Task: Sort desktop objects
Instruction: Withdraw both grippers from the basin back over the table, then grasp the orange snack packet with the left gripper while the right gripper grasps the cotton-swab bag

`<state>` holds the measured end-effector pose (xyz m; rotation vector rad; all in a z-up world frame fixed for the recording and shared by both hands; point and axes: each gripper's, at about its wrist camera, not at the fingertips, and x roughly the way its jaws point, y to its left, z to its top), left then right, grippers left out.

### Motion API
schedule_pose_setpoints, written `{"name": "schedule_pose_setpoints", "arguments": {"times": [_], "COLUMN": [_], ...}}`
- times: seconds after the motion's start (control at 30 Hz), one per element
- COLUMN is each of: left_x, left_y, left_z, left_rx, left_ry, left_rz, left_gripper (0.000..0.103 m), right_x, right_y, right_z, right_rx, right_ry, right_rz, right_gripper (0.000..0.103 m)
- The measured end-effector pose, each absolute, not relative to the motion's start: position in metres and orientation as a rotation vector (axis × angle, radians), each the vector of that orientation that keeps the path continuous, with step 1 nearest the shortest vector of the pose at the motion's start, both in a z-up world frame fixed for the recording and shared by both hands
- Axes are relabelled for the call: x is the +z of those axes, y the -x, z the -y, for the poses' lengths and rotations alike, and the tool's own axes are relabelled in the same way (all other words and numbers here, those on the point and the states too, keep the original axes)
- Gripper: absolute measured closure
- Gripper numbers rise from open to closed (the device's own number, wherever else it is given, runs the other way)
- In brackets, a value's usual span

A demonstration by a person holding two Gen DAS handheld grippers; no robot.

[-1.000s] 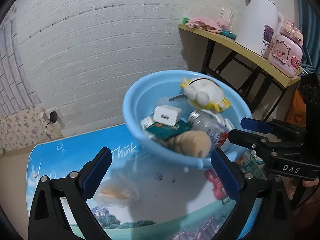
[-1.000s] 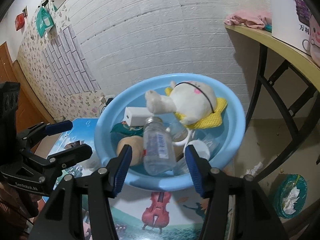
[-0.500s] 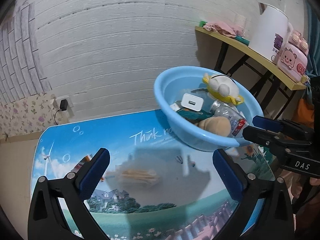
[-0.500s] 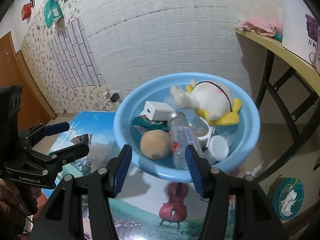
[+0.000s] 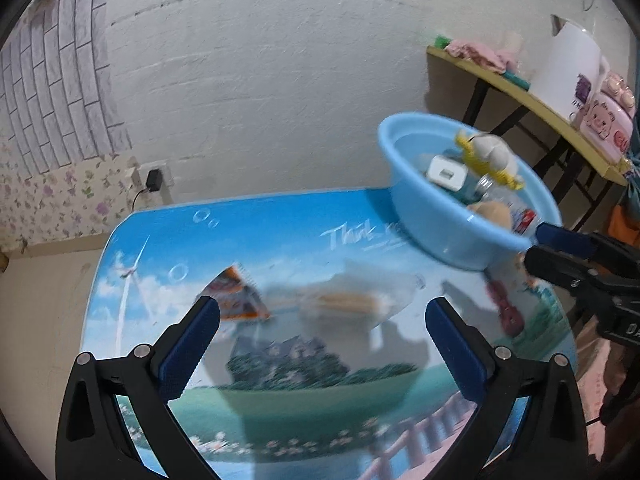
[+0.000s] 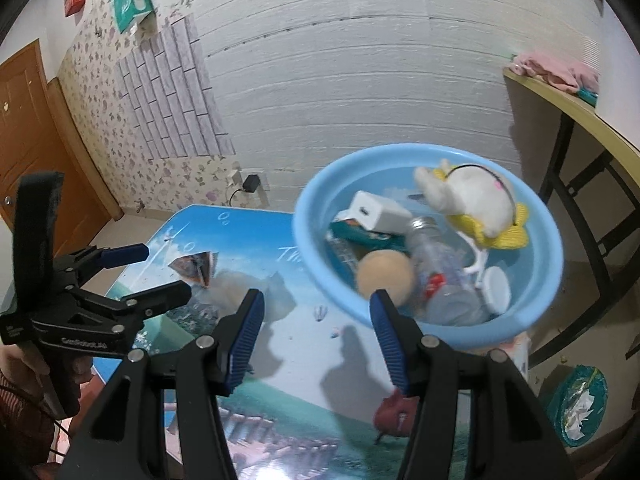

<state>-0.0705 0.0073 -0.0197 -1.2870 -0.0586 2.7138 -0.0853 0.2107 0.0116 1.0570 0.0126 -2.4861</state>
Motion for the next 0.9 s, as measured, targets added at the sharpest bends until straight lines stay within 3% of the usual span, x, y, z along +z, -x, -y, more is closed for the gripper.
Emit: {"name": "schedule_pose_setpoints", "arguments": {"times": [0.7,0.9], "left_x": [-0.059,-0.071], "left_y": [0.049,0.069], "left_z": [0.059,0.061], "left_rx": [2.739,2.721], "left_ry": [1.405,1.408], "left_rz": [0.162,0.102], "left_gripper": [0.0,0.0], "right_x": [-0.011,-0.029], "right_y": [0.077,0.084], "right_z": [-0.158,-0.138], "right_rx": [-2.38,-2.317], "right_ry": [-1.114,-1.148], "right_rz": [-0.06,-0.077], "right_gripper": [0.048,0.048]}}
